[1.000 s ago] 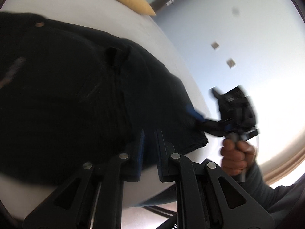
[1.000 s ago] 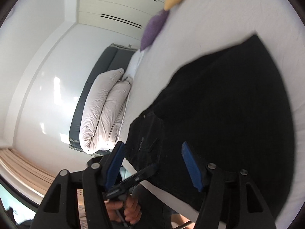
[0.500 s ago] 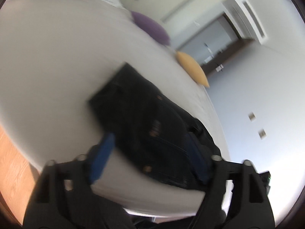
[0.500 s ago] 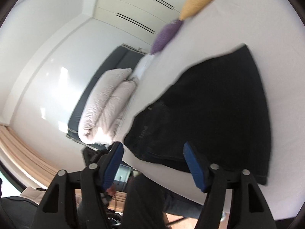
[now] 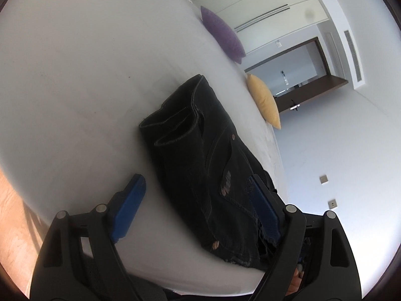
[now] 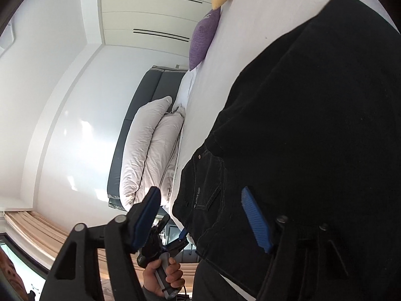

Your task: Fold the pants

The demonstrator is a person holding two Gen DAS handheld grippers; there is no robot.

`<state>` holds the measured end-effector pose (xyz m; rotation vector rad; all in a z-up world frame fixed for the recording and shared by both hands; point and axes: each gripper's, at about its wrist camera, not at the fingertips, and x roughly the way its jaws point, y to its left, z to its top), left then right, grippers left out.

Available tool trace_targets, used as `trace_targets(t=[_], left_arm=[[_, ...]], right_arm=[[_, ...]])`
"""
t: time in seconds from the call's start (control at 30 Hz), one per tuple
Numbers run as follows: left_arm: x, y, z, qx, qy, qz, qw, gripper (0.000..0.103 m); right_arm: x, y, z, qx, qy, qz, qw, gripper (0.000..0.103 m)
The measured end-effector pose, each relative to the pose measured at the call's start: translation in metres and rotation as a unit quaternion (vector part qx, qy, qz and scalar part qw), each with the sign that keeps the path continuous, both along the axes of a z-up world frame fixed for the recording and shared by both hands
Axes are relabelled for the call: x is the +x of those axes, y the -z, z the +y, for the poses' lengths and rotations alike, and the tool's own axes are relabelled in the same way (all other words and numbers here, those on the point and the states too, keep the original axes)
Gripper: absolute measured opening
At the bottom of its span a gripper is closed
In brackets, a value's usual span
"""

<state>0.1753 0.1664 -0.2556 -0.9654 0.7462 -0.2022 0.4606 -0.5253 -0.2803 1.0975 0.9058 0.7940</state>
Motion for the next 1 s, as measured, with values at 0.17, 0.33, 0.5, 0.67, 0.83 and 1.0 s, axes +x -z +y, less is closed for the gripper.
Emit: trace_targets(t=[0.17,0.33,0.5,0.67,0.83,1.0], left_arm=[[0.019,0.008,0.001,-0.017,-0.002,-0.008,0.9998,0.082],[0.037,0.002,-0.002,-0.021,-0.008,-0.011,0.9997,0.085],[0.042,-0.003,-0.001,-0.026,-0.006,-0.016,0.9995,0.084],[0.054,-0.009,-0.006,-0.006,0.0,-0.011,0.9999,0.076],[0.06,0.004,0.001,-0.013,-0.016,0.013,0.9997,0.026],[0.066,0.009,0.002,-0.009,-0.016,0.017,0.9997,0.021]], right_arm=[[0.0,0.0,-0.003,-0.002,0.001,-0.001,1.0,0.068],[-0.004,0.004,-0.013,0.017,0.008,-0.002,1.0,0.068],[-0.002,0.007,-0.015,0.023,0.016,-0.001,1.0,0.066],[0.002,0.017,-0.015,-0.003,0.013,0.024,1.0,0.051],[0.005,0.023,-0.014,-0.052,0.017,0.053,0.997,0.022],[0.005,0.023,-0.008,-0.107,0.016,0.063,0.992,0.008]])
